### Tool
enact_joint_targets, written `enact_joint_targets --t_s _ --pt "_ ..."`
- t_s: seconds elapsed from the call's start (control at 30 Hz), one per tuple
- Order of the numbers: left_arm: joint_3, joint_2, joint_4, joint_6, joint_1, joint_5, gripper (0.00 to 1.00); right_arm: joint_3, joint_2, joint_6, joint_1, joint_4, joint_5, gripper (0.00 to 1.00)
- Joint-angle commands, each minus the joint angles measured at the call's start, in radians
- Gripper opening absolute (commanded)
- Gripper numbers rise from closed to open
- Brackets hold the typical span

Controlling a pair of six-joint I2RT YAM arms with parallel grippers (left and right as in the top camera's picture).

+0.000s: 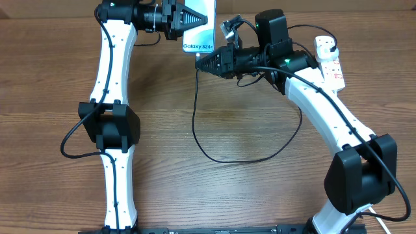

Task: Plug charger to phone and switch on socket

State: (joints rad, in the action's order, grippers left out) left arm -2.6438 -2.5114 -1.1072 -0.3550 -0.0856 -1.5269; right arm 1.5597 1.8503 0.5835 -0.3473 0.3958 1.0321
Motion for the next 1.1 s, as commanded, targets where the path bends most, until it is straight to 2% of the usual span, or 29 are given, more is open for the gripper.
enact_joint_targets --t_s 0.0,1.07 --pt "-0.015 0.015 0.0 0.034 -0.005 -0.036 0.04 0.019 -0.019 -0.008 0.003 -0.005 0.016 0.04" --pt "-0.015 0.015 -0.019 0.042 -0.005 -0.015 0.04 0.019 -0.019 -0.008 0.003 0.003 0.015 0.04"
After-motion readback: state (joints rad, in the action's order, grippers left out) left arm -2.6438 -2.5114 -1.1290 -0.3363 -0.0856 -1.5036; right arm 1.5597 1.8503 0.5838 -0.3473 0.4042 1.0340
